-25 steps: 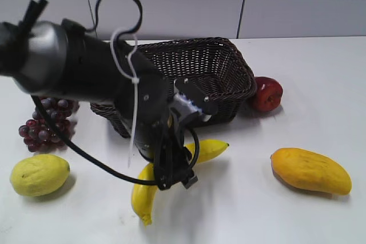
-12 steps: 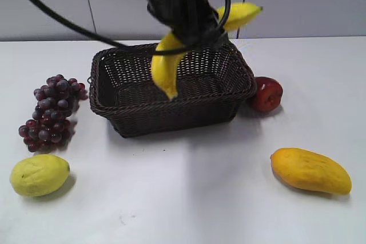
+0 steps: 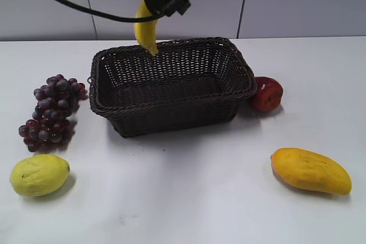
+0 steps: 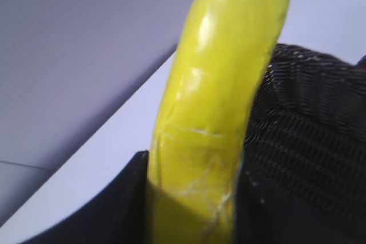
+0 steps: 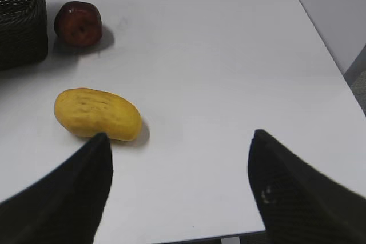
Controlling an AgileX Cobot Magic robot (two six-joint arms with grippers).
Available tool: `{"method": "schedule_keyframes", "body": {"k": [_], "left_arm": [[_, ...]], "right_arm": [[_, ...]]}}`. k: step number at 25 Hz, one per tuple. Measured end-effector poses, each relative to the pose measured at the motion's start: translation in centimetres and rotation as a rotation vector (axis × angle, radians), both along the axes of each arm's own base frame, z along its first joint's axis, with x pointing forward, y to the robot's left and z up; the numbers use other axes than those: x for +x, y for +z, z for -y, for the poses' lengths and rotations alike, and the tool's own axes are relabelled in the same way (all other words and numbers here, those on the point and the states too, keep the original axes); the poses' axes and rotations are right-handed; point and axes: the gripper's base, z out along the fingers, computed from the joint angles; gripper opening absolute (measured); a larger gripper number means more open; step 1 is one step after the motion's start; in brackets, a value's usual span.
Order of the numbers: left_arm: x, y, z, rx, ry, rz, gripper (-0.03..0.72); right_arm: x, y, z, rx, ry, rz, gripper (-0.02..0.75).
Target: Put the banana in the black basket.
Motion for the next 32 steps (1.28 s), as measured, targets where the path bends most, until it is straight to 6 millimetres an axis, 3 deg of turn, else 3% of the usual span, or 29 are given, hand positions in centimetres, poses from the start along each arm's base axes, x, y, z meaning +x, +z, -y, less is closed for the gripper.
{"method": "schedule_keyframes", "body": {"k": [5,10,13,15,21,25,32], "left_arm": [[3.1,-5.3,-1.5,-0.014,0.096,-0.154,0.303],[3.9,-10.5,-1.5,0.032,0.135,-0.298,0.303],[4.0,-12.2,-1.4,0.053,0.142,-0.34,0.303],[4.1,-12.5,-1.4,0.057,0.144,-0.347,0.347],[4.1,-12.3,-1.4,0.053,0.144,-0.341,0.595],[3.5,-10.5,-1.8,0.057,0.152,-0.344,0.62],[1.0,-2.9,-4.0,0.057,0.186,-0.343,0.622]], "right_arm": [[0.0,0.0,0.0,0.0,0.0,0.0,0.59],[0.0,0.0,0.0,0.0,0.0,0.0,0.59],[0.0,0.0,0.0,0.0,0.0,0.0,0.59],[0.0,0.0,0.0,0.0,0.0,0.0,0.59],[0.0,0.0,0.0,0.0,0.0,0.0,0.59],[0.0,0.0,0.0,0.0,0.0,0.0,0.59],[0.0,0.0,0.0,0.0,0.0,0.0,0.59]]}}
